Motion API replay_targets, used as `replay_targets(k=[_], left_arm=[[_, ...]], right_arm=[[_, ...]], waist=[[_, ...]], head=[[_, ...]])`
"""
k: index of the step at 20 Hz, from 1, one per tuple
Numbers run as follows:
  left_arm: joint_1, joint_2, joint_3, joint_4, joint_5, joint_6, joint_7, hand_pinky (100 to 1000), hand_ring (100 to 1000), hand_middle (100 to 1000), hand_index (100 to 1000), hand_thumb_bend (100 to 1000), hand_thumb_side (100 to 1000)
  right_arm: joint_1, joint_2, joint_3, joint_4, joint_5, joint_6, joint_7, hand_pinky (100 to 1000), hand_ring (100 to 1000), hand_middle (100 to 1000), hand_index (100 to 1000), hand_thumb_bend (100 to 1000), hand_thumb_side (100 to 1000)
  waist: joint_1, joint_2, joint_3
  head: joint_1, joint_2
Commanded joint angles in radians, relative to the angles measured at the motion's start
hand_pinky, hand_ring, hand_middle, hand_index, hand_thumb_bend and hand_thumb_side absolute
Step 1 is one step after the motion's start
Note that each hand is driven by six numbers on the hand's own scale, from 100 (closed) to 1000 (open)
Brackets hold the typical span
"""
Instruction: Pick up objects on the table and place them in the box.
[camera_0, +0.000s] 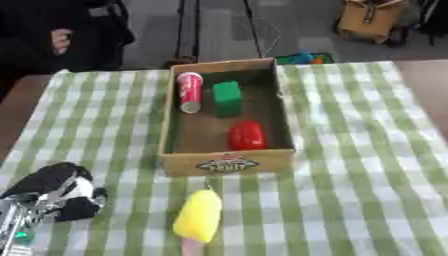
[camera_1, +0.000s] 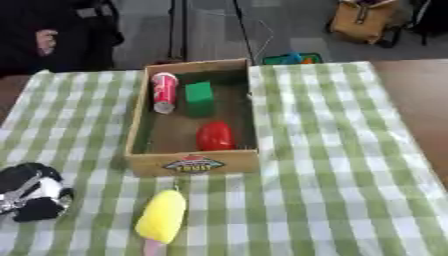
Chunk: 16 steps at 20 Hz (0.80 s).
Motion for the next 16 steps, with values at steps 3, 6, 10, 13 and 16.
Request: replay_targets(k=[3, 6, 10, 13, 16], left_arm=[[0.031, -0.019, -0.014, 0.073, -0.002, 0.010, -0.026, 304, 578, 741, 772, 100, 609], [0.030, -0.018, -0.014, 0.077, -0.002, 0.010, -0.026, 304, 578, 735, 768, 100, 610], [0.030, -0.019, -0.015, 0.085, 0.000, 0.007, -0.026, 298, 587, 709, 726, 100, 611], [0.028, -0.019, -0.015, 0.086, -0.001, 0.004, -0.026, 287, 584, 689, 681, 100, 591], [0.027, -0.019, -0.015, 0.085, -0.001, 0.001, -0.026, 284, 583, 676, 657, 100, 579]], right_arm=[[-0.009, -0.013, -0.007, -0.024, -0.004, -0.017, -0.021, 422, 436, 318, 451, 100, 750], [-0.009, -0.013, -0.007, -0.024, -0.004, -0.016, -0.022, 422, 436, 318, 451, 100, 750], [-0.010, -0.013, -0.007, -0.024, -0.004, -0.017, -0.025, 423, 436, 318, 451, 100, 750], [-0.010, -0.013, -0.007, -0.024, -0.006, -0.016, -0.025, 422, 436, 318, 451, 100, 749], [-0.010, -0.013, -0.007, -0.024, -0.007, -0.015, -0.025, 423, 436, 318, 451, 100, 748]], waist=[[-0.011, -0.002, -0.003], [-0.012, -0.003, -0.003], [-0.012, -0.002, -0.004], [-0.012, -0.001, -0.005], [-0.012, 0.000, -0.005]], head=[[0.003, -0.012], [0.003, -0.014], [0.003, -0.015], [0.003, -0.015], [0.002, -0.015]])
